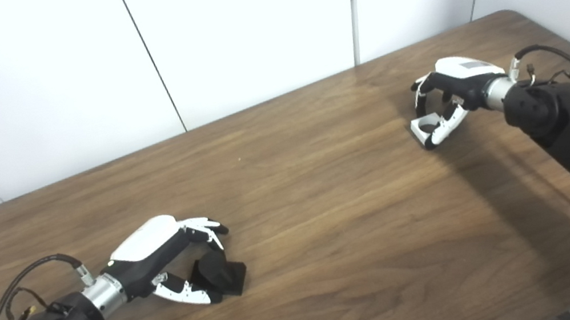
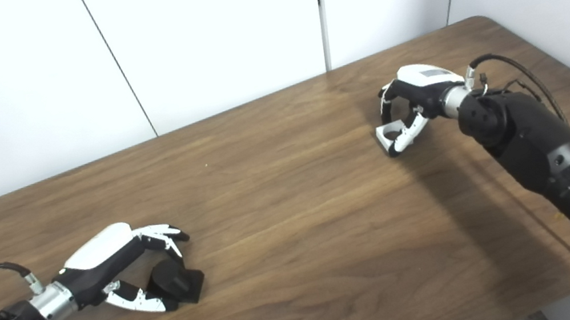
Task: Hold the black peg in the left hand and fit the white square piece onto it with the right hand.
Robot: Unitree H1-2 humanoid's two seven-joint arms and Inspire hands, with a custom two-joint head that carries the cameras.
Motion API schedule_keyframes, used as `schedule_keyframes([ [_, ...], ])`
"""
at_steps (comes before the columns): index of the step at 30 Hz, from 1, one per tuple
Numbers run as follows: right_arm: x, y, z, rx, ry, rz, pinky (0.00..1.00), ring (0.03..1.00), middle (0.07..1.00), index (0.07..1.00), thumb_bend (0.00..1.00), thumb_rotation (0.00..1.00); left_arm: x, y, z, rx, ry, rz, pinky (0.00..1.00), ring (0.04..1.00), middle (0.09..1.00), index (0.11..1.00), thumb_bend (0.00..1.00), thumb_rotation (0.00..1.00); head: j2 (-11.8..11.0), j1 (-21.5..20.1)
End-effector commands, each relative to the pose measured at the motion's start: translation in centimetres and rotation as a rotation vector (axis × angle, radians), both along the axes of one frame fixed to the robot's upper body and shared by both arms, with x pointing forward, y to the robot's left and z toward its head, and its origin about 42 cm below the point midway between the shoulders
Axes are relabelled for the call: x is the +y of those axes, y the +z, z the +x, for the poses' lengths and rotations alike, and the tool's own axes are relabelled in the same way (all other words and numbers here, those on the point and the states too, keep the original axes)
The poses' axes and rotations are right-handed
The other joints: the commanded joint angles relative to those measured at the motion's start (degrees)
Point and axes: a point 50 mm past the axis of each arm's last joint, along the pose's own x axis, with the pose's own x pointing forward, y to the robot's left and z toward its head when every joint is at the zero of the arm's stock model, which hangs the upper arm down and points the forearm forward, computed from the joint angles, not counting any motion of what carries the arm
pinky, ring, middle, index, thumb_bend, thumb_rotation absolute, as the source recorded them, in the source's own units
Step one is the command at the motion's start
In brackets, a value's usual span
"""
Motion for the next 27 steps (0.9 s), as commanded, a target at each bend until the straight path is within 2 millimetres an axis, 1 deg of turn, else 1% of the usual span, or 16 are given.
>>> schedule_keyframes([
  [1,0.5,-1.5,0.1,0.036,0.002,-0.025,0.81,0.911,0.878,0.495,0.51,0.15,3.2,-4.6,-2.8,0.187,0.022,0.212,0.87,0.888,0.845,0.49,0.52,0.06,0.08,0.06],
  [11,0.5,-1.6,0.1,0.019,-0.006,-0.017,0.82,0.895,0.864,0.486,0.51,0.14,3.0,-4.5,-2.9,0.19,0.022,0.215,0.86,0.888,0.843,0.49,0.52,0.06,0.17,0.09],
  [17,0.5,-1.5,-0.1,0.011,-0.005,-0.009,0.81,0.892,0.862,0.484,0.51,0.13,2.9,-4.5,-2.9,0.184,0.014,0.219,0.84,0.886,0.844,0.491,0.52,0.06,0.34,0.13],
  [24,0.9,-0.1,-0.6,-0.029,0.014,0.049,0.86,0.91,0.865,0.485,0.51,0.13,2.6,-4.7,-2.7,0.196,0.02,0.209,0.85,0.895,0.844,0.49,0.52,0.06,0.21,-0.27],
  [27,1.1,0.5,-0.8,-0.044,0.025,0.064,0.87,0.914,0.868,0.485,0.51,0.13,2.2,-4.7,-2.7,0.194,0.017,0.204,0.85,0.897,0.844,0.491,0.52,0.06,0.17,0.02],
])
